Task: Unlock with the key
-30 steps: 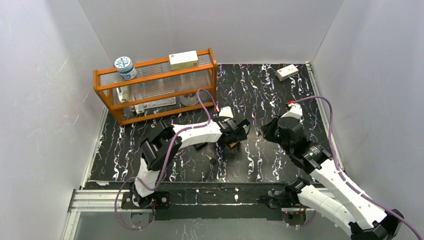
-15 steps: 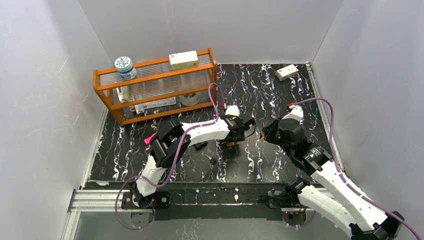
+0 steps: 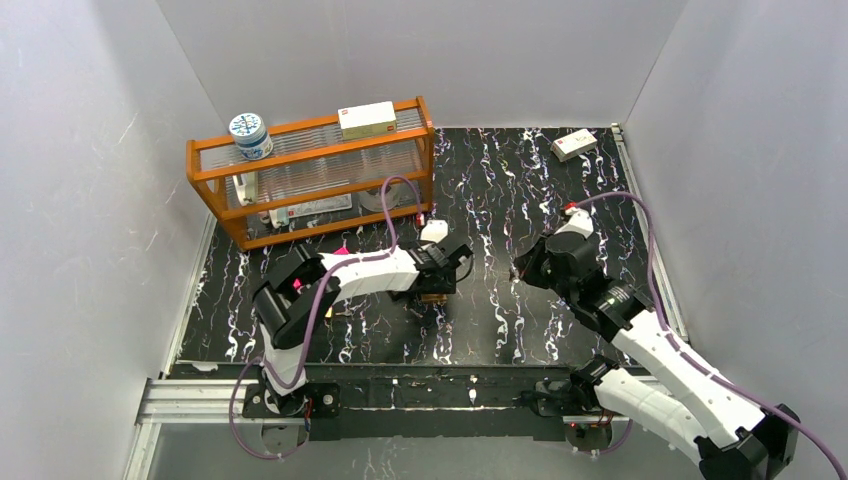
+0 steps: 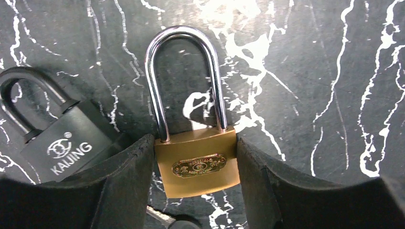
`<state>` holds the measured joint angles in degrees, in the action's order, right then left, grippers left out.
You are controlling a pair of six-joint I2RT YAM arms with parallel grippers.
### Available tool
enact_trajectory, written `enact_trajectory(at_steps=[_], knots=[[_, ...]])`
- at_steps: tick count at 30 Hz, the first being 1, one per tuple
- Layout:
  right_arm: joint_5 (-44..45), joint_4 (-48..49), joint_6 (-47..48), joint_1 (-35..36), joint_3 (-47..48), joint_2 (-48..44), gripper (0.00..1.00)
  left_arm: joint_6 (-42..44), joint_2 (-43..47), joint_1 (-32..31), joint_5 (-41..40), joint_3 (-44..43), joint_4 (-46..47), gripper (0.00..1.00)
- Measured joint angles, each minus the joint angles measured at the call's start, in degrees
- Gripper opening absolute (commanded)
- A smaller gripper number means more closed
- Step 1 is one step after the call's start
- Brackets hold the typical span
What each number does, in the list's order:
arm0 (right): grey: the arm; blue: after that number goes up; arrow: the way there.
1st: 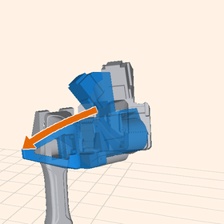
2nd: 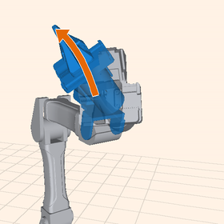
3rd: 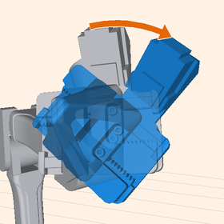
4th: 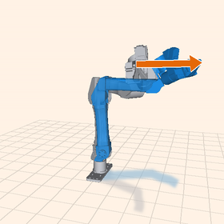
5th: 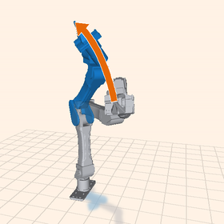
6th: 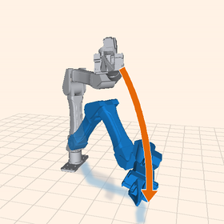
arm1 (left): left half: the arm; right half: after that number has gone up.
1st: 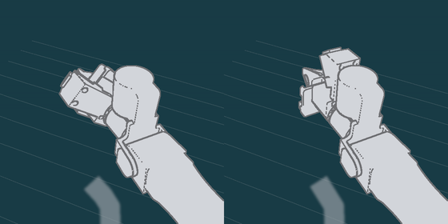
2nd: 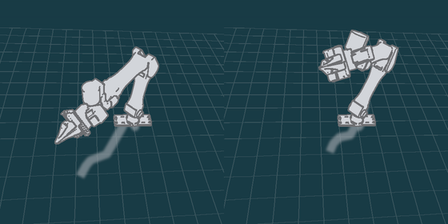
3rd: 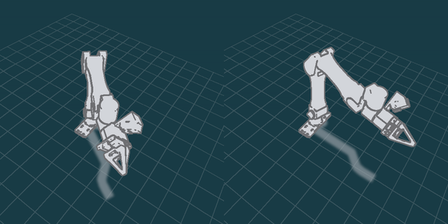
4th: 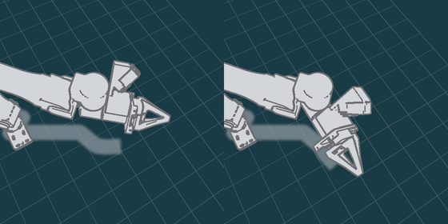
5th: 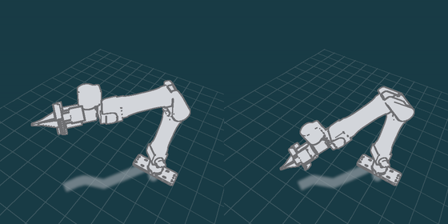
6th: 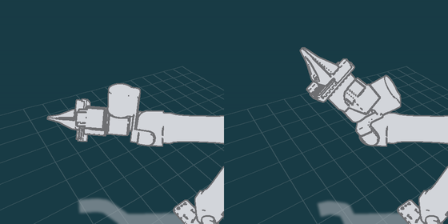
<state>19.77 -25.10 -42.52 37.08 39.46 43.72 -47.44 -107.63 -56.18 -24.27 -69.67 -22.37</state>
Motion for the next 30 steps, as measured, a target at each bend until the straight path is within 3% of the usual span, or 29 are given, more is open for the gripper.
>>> enact_trajectory(at_steps=[5,9,12,18,20,22,24,27,30], knots=[[-2.3,1.5,-1.0,0.0,0.0,3.4,0.01,0.7,2.1,1.0,2.2,3.2,2.2,0.71],[-3.7,2.7,-2.1,0.0,0.0,5.5,0.01,0.2,1.9,1.0,2.6,3.1,3.0,0.76],[-4.1,3.0,-2.7,0.0,0.0,6.1,0.01,-1.9,1.8,0.7,2.7,3.1,2.9,0.74],[-4.1,3.1,-3.0,0.0,0.0,6.1,0.01,-7.0,1.7,0.3,-0.1,3.6,2.3,0.51],[-4.2,3.2,-3.0,0.0,0.0,6.2,0.01,-8.3,1.5,0.2,-0.7,3.4,1.9,0.51],[-4.6,3.3,-3.1,0.0,0.0,6.3,0.01,-9.4,0.7,-0.1,-1.5,2.3,0.5,0.61],[-4.8,3.4,-3.2,0.0,0.0,6.3,0.01,-10.2,-0.5,-0.3,-2.2,0.6,-1.6,0.65],[-4.9,4.0,-3.6,0.0,-0.2,6.2,0.01,-10.4,-2.3,-1.0,-3.6,-1.7,-4.1,0.65],[-5.0,4.4,-3.8,0.0,-1.1,6.1,0.01,-10.8,-2.7,-1.6,-4.4,-2.1,-4.8,0.57]])
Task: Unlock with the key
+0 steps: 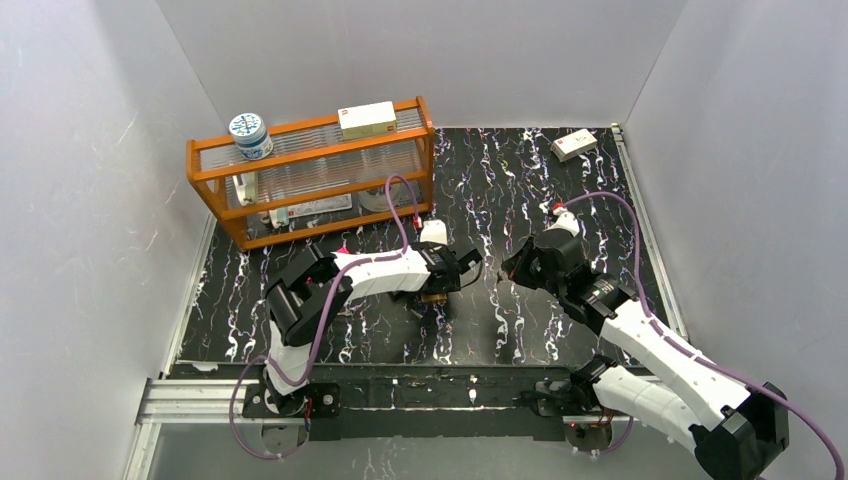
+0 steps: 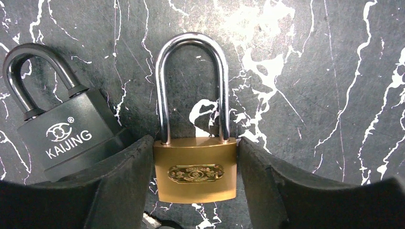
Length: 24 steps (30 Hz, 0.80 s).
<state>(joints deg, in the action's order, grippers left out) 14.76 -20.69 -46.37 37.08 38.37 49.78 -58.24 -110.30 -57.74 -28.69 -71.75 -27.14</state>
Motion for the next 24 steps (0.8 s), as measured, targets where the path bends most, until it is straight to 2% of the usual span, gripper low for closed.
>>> enact_trajectory(at_steps=[5,9,15,24], knots=[[0.0,0.1,0.0,0.0,-0.6,0.0,0.01,-1.5,0.0,-0.7,-1.2,0.1,-0.4,0.57],[0.0,0.2,-0.2,0.0,-0.7,-0.2,0.01,-3.1,-0.2,-1.5,-2.5,0.2,-0.7,0.69],[0.0,0.3,-0.2,0.0,-0.7,-0.7,0.01,-4.0,-0.1,-3.3,-2.4,0.3,-1.4,0.73],[0.0,0.3,-0.2,0.0,-0.7,-1.0,0.01,-5.0,0.6,-3.5,-2.4,1.1,-1.7,0.56]])
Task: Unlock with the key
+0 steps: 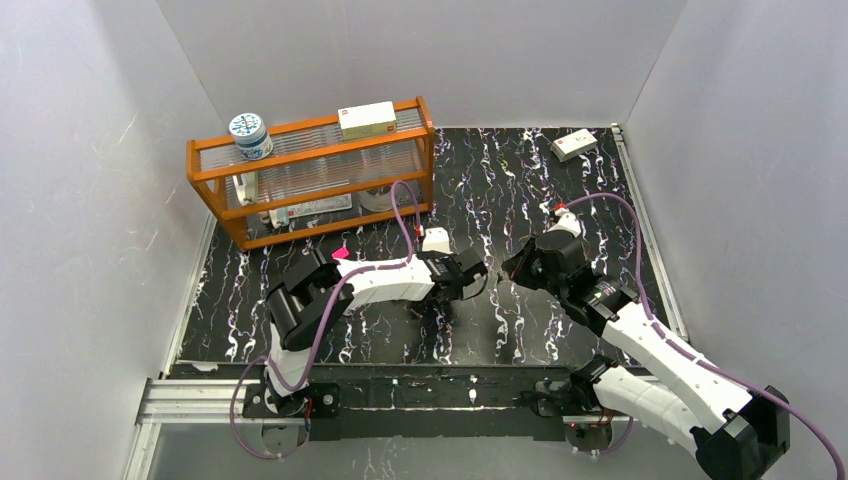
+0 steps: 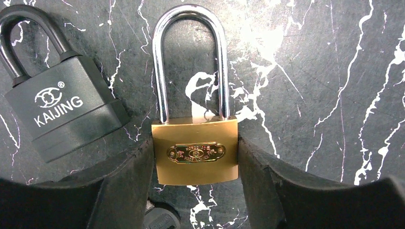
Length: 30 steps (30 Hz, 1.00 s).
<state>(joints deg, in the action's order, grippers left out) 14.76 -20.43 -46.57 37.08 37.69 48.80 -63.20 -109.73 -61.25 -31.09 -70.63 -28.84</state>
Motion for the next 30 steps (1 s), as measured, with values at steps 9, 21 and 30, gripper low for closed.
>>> enact_trajectory(at_steps=[9,21,30], knots=[[0.0,0.0,0.0,0.0,0.0,-0.1,0.01,-0.4,-0.6,0.3,0.7,-2.1,-1.9,0.36],[-2.5,3.6,0.5,0.0,-1.4,-2.0,0.01,6.1,5.2,7.0,15.3,0.0,-2.1,0.31],[-6.1,6.3,0.0,0.0,-2.0,-2.3,0.01,6.6,17.7,10.2,20.3,0.8,-2.0,0.31]])
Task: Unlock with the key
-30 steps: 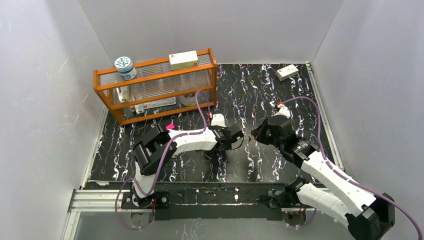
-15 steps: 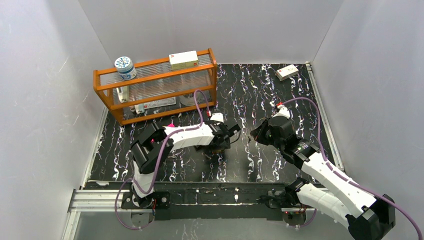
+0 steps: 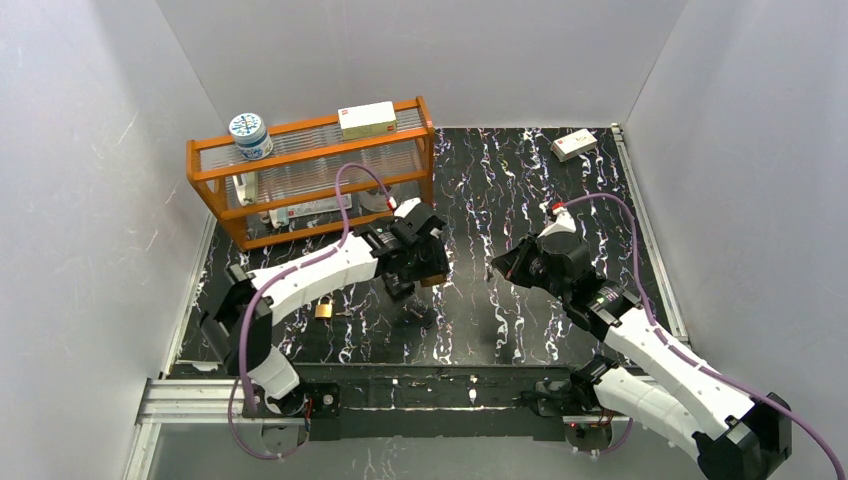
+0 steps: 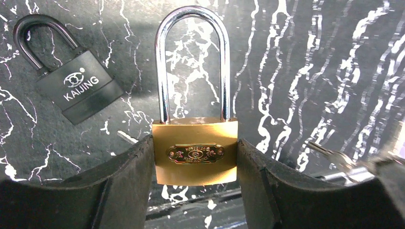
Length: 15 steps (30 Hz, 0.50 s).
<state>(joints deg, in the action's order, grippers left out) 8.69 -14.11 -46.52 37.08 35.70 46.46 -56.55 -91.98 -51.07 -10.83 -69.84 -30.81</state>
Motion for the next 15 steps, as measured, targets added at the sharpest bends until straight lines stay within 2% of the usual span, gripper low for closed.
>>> enact_trajectory(at_steps=[7,15], knots=[[-5.3,3.9,0.1,0.0,-0.8,0.8,0.01,-1.4,7.0,1.4,2.1,2.1,0.2,0.31],[-17.6,8.5,-2.0,0.0,-2.3,4.0,0.01,-5.7,11.0,5.1,5.9,4.2,1.0,0.31]])
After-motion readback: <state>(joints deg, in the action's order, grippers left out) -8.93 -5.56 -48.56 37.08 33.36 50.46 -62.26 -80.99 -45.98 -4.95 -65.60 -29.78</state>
